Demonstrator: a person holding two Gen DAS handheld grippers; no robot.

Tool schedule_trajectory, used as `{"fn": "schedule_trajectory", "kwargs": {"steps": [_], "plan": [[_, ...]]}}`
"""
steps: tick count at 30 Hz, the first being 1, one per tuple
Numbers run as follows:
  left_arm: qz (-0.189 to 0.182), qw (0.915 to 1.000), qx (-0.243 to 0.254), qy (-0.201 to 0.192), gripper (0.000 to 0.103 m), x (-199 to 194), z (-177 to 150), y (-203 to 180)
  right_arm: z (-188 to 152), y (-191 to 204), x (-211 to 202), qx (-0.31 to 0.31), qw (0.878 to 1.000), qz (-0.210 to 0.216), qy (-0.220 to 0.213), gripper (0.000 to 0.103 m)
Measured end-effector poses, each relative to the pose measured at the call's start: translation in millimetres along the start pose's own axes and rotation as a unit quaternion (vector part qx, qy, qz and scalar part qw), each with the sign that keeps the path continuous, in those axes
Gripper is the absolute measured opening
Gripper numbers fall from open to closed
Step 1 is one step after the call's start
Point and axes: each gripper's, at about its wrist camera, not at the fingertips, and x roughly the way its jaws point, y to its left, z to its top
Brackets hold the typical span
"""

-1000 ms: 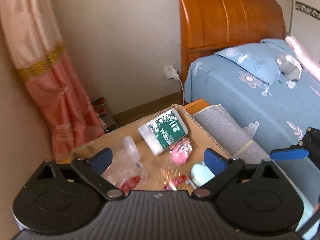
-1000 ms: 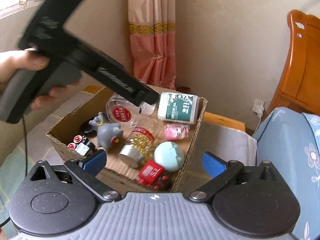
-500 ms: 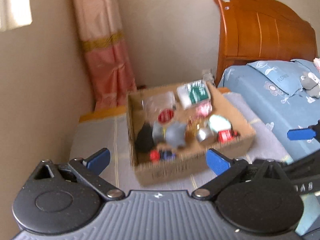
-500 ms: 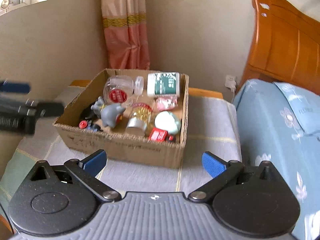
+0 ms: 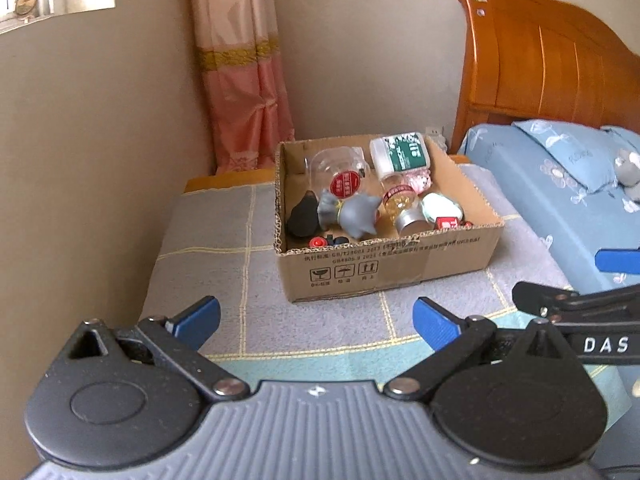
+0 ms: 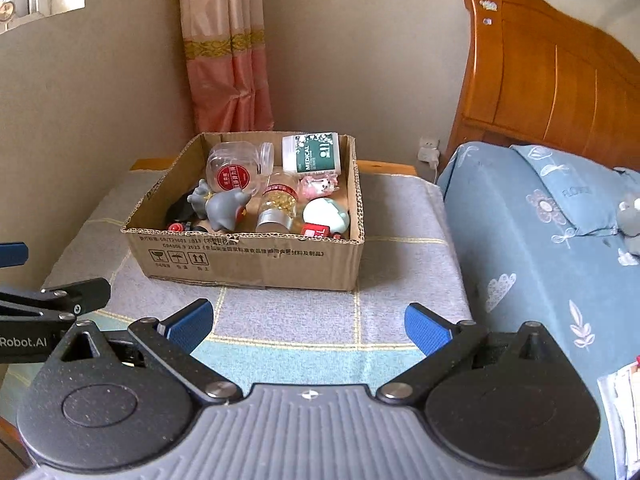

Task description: Organize rigid objects

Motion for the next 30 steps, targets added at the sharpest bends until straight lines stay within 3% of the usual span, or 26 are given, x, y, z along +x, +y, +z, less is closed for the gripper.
{"fn": "schedule_trajectory", "kwargs": {"steps": [12,30], "plan": [[0.032,0.9995,0.004,-0.004,0.102,-4.6,-4.1,-2.0,-0.1,5.8,-4.5,-0.002,1.0,-0.003,-0.004,0.103],[0.033,0.9994,0.004,-0.001,0.102,-5.5,-3.5,-3.1,0.8,7.5,-5.7,-0.004,1.0,-0.01,-0.007,0.103]]}}
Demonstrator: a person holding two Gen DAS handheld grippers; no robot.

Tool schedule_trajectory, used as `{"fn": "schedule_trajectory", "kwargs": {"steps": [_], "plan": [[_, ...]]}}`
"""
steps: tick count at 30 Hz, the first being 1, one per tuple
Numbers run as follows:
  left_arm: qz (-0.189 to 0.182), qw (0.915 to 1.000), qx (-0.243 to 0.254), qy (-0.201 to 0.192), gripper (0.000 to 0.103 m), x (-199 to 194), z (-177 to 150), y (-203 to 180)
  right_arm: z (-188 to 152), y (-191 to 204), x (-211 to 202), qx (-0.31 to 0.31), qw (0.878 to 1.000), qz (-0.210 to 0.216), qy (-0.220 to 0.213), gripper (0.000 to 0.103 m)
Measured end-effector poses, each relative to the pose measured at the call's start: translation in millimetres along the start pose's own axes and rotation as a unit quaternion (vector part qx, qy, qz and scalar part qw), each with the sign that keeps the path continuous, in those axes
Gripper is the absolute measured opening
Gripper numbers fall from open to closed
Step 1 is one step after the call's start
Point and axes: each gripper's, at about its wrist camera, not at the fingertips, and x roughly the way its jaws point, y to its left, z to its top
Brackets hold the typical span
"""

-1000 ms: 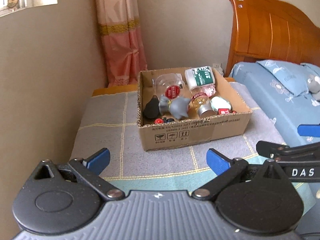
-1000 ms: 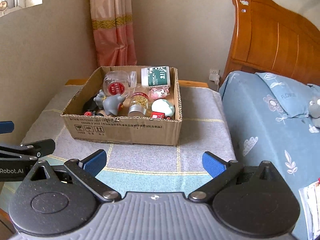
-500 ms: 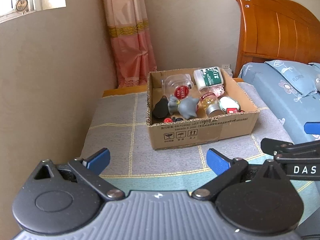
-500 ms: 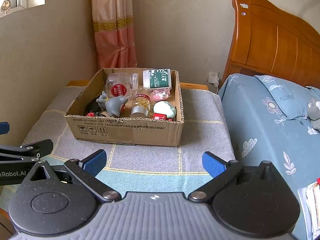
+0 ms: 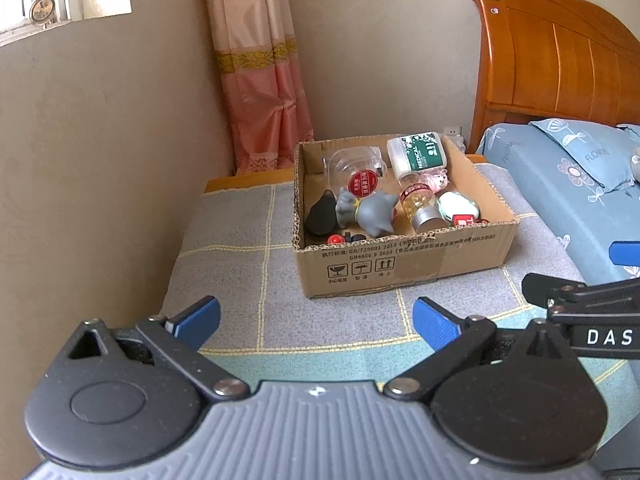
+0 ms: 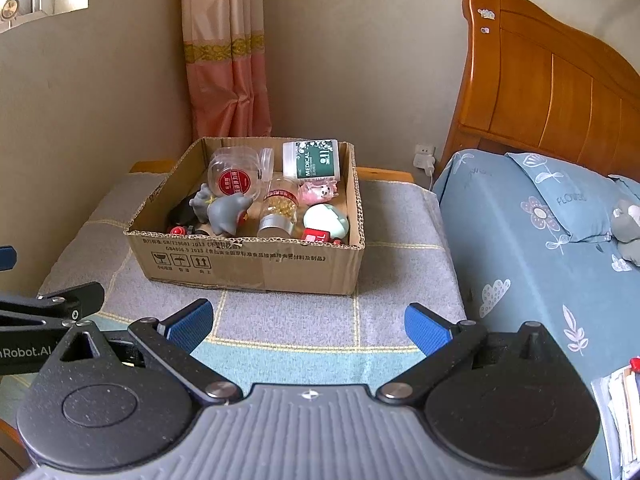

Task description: Organize rigid objects

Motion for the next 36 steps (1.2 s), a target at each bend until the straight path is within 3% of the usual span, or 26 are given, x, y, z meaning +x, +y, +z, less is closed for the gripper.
{"fn": "schedule_trajectory", "kwargs": {"steps": [36], "plan": [[0.001,1.0,-0.004,-0.001,0.102,-1.2,-0.3,1.5,0.4,-0.1,-1.5,0.0,1.0,-0.001,-0.003,0.103]]}}
